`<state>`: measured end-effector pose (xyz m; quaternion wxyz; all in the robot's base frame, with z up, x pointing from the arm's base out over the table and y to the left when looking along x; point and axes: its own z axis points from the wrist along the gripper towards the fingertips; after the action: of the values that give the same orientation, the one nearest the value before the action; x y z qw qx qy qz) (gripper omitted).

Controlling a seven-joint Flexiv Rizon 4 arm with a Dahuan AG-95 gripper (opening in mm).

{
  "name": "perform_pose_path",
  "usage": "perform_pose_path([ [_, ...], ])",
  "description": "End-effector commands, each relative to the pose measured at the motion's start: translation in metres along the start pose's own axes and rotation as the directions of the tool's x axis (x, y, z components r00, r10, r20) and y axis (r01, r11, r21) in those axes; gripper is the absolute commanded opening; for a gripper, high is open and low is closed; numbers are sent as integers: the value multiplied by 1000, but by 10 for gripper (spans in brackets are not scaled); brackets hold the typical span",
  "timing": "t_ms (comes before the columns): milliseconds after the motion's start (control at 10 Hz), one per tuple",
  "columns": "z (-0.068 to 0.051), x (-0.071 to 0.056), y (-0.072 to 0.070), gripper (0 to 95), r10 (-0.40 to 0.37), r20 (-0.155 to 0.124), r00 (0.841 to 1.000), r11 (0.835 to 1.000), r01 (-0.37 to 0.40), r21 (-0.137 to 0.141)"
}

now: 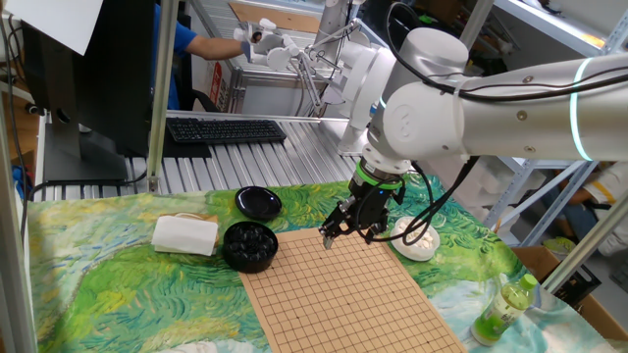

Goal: Play the first move as black on the 3-4 point in the upper right corner of the Go board

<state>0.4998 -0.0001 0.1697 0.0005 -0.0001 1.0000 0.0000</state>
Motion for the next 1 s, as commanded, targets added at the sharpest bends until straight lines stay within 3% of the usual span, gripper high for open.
perform_pose_path([
  [100,0,0,0,950,104,-51,993,993,-106,-56],
  [200,0,0,0,0,105,-53,993,992,-108,-59],
  [1000,0,0,0,0,109,-46,993,991,-112,-70],
])
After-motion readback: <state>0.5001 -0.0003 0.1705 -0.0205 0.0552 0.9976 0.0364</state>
